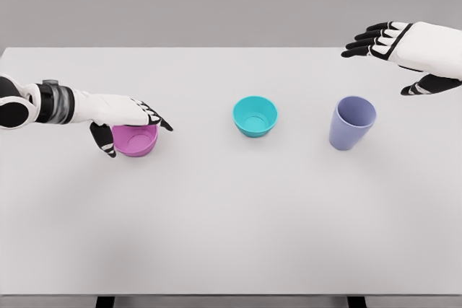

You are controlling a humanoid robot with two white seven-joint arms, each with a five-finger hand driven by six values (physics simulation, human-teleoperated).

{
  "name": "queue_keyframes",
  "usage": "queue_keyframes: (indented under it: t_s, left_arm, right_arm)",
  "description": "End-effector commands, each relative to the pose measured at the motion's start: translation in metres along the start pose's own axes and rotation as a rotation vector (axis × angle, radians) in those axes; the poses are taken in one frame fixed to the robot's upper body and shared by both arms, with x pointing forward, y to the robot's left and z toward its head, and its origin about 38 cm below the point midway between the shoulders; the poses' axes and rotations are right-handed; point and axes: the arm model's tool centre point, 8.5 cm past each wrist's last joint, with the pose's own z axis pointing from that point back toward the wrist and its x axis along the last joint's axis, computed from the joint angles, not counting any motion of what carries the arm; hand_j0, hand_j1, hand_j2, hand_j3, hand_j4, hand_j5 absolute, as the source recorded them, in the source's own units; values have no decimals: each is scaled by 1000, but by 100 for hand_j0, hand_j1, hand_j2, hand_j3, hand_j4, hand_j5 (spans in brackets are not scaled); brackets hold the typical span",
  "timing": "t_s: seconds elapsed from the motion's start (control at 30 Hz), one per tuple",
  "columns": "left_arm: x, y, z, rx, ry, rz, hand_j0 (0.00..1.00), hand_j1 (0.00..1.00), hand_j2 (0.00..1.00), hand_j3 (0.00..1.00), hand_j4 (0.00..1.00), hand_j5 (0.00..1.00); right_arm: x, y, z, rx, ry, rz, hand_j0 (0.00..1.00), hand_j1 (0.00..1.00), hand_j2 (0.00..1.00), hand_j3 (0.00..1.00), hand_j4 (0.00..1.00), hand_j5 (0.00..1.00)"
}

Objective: Stacking bowl and cup with both arms

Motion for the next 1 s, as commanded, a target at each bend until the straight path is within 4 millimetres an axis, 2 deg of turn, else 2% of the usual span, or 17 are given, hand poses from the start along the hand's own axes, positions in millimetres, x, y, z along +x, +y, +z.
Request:
queue_keyframes:
  t_s: [0.0,0.37,0.4,0.73,0.83,0.97]
  left_arm:
    - [0,0,0,1,2,0,100,100,100,100,100,100]
    - [-3,-1,-7,-6,9,2,100,100,100,100,100,100]
    - [-1,-7,-12,-16,1,11,100,100,100,100,100,100]
    - [-3,-8,-11,-18,9,8,100,100,100,100,100,100]
    - [-4,-8,-10,-17,11,8,86,86,86,86,86,86]
    - [-3,-6,-9,-12,10,8,76,76,76,76,76,76]
  right_arm:
    - [0,-1,1,-3,2,-4,100,100,100,100,100,100]
    - [0,-1,1,-4,1,-5,100,100,100,100,100,100]
    - [0,-1,1,-3,2,-4,100,100,100,100,100,100]
    - [1,0,-3,-9,-6,-9,100,100,100,100,100,100]
    - [1,0,-2,-10,-5,-9,100,100,100,100,100,100]
    - [-1,-4,1,-18,5,-1,100,100,100,100,100,100]
